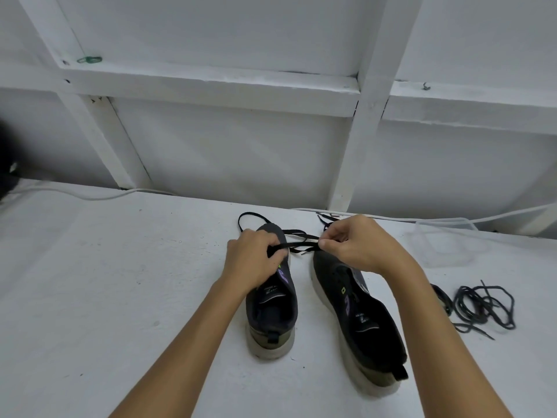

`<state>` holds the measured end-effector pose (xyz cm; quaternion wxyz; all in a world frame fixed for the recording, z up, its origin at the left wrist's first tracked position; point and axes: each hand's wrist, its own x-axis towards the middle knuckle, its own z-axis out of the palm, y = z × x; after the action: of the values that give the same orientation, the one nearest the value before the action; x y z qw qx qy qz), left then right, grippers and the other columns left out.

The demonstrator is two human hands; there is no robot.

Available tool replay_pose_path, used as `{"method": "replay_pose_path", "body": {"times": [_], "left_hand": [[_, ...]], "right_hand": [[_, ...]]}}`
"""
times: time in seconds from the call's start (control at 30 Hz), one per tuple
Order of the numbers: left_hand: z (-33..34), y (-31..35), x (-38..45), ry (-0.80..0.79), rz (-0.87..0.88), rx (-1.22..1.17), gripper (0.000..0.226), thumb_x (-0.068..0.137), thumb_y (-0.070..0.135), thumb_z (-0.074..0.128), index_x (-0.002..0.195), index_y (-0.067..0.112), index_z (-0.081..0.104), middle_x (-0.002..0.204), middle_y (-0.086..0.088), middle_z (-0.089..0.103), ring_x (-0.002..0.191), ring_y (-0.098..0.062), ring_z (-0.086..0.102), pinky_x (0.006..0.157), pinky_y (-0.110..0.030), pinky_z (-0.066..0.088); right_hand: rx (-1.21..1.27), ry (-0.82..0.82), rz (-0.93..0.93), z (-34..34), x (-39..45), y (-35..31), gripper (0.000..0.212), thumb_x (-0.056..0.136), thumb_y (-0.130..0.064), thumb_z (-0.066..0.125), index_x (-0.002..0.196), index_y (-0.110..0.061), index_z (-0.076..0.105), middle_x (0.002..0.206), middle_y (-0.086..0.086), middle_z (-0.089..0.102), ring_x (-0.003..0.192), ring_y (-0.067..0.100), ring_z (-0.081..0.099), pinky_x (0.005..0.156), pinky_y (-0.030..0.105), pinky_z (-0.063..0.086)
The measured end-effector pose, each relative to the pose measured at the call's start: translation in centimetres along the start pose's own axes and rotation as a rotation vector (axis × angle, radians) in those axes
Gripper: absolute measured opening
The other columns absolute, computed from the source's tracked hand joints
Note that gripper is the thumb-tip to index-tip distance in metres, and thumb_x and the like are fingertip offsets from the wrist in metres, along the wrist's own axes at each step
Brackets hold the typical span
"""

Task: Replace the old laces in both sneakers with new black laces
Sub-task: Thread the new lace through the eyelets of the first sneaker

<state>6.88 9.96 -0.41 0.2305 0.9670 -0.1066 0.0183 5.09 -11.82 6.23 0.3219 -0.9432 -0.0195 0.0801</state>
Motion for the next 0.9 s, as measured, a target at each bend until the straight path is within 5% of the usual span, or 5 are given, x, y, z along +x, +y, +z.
{"method": "replay_pose_path", "body": {"times": [0.23,0.43,0.6,0.7,0.9], "left_hand": [[-3.5,0.7,0.5,0.043,-0.244,-0.938,0.014,0.093,0.014,0.057,0.079,0.014,0.06,0.074,-0.003,0.067,0.084,-0.017,0.063,0.09,-0.042,0.049],[-4.0,-3.2,-0.1,0.123,-0.573,-1.564,0.025,0.099,0.014,0.042,0.075,0.016,0.048,0.053,0.001,0.04,0.064,-0.015,0.065,0.096,-0.048,0.045],[-4.5,-3.5,-0.8,0.029,-0.339,-1.105,0.029,0.088,0.019,0.055,0.117,0.023,0.06,0.071,-0.01,0.06,0.07,-0.018,0.066,0.091,-0.04,0.048],[-4.7,-1.6,-0.7,-0.034,-0.071,-0.624,0.054,0.092,0.036,0.069,0.139,0.05,0.047,0.104,0.012,0.064,0.073,-0.02,0.064,0.081,-0.026,0.052],[-3.7,1.8,-0.4,-0.024,0.186,-0.575,0.021,0.092,0.029,0.069,0.109,0.041,0.073,0.096,0.014,0.064,0.073,-0.011,0.057,0.074,-0.029,0.048]], "right_hand": [[-0.04,-0.009,-0.007,-0.2,0.1,-0.2,0.013,0.097,-0.035,0.064,0.085,-0.037,0.069,0.086,-0.018,0.069,0.089,0.005,0.064,0.079,0.025,0.049],[-0.129,-0.082,0.072,0.0,0.2,1.2,0.019,0.099,-0.034,0.055,0.084,-0.03,0.066,0.086,-0.01,0.07,0.086,0.014,0.065,0.081,0.034,0.053],[0.041,0.022,-0.052,0.3,-0.4,0.0,0.024,0.102,-0.027,0.05,0.08,-0.028,0.059,0.074,-0.012,0.063,0.07,0.005,0.056,0.063,0.024,0.041],[0.083,0.018,-0.113,0.1,-0.4,-1.7,0.024,0.102,-0.03,0.052,0.08,-0.029,0.06,0.066,-0.011,0.057,0.056,0.003,0.047,0.058,0.023,0.037],[0.072,-0.021,-0.145,-0.1,-0.5,-3.3,0.024,0.101,-0.034,0.053,0.078,-0.032,0.061,0.062,-0.01,0.057,0.056,0.004,0.049,0.06,0.027,0.04]]}}
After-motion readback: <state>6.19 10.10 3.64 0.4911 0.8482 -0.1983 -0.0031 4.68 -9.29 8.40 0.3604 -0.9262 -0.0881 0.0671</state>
